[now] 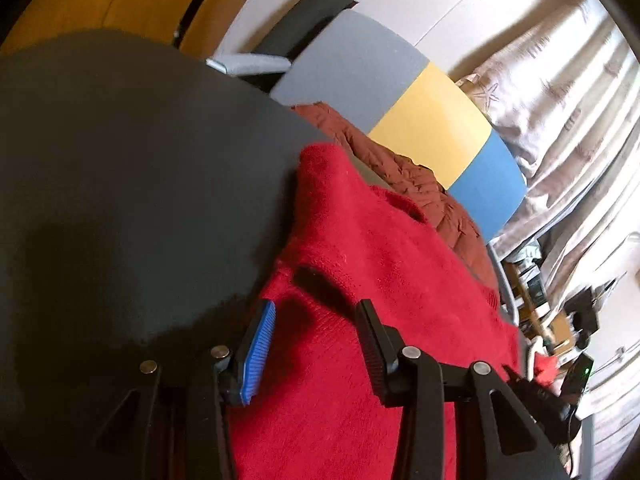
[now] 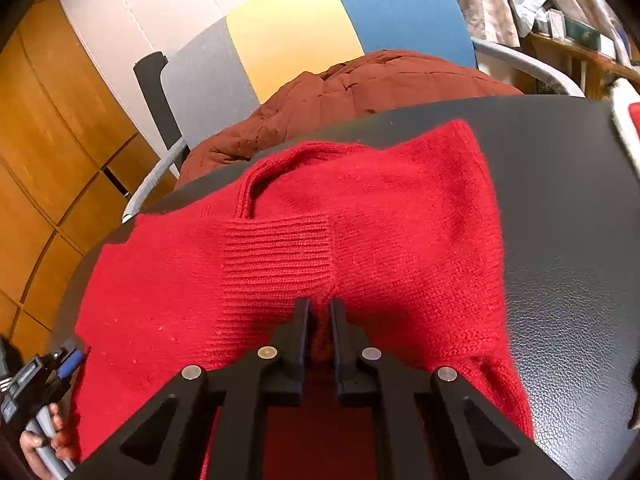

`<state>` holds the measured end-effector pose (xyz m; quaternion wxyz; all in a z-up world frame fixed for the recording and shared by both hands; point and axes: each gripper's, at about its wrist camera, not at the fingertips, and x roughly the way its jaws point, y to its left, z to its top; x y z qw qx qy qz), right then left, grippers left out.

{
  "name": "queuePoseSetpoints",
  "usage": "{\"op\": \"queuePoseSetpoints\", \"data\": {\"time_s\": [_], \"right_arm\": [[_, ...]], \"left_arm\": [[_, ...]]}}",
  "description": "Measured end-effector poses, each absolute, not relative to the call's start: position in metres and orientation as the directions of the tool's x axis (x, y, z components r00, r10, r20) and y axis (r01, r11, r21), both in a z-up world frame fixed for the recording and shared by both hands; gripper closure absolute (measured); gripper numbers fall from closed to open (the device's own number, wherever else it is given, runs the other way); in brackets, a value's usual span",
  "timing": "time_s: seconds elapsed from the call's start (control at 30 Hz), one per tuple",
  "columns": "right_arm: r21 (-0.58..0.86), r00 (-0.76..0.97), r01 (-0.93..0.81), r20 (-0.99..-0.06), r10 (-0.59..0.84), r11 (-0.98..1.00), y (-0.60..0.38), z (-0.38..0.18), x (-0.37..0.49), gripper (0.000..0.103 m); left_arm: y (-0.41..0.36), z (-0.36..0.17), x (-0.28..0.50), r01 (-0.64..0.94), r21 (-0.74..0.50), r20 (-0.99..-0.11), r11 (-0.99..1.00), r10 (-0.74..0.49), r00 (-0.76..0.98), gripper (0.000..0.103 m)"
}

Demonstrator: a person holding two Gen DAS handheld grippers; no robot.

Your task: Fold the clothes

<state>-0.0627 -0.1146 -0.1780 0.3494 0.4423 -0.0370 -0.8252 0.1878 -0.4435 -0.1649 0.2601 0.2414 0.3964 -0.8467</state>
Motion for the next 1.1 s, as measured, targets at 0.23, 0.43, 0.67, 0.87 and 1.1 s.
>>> {"op": "queuePoseSetpoints", "data": {"time_s": [0.23,0.43,0.67,0.87,1.1], "right_arm": [[0.338,-0.426,0.562,-0.665,-0.614,-0.755,-0.108,-0.145,-0.048,0.078],[0.258,-0.390,0.680,-0.666,-0.636,-0.686,-0.149,-0.126,-0.039,0.072],[0.109,-0.392,0.751,-0.720,-0.573,-0.651,-0.160,-0.164,-0.018,0.064],[0.127,-0.386,0.747,-0.717,-0.581,-0.653,-0.156,-0.169,-0.026,0.060],[0.098,-0.404,0.746,-0.719,-0.566,-0.658,-0.188,-0.172,-0.061,0.058]], "left_arm": [[-0.448,-0.111,0.145,0.612,-0.395,-0.591,-0.685,-0.321,-0.740,0.060],[-0.455,-0.131,0.074,0.626,-0.260,-0.687,-0.735,-0.315,-0.655,0.060],[-0.433,-0.176,0.099,0.649,-0.224,-0.729,-0.727,-0.317,-0.607,0.060],[-0.418,-0.181,0.108,0.673,-0.188,-0.733,-0.716,-0.353,-0.581,0.060],[-0.448,-0.179,0.052,0.688,-0.080,-0.740,-0.721,-0.420,-0.526,0.057]]}}
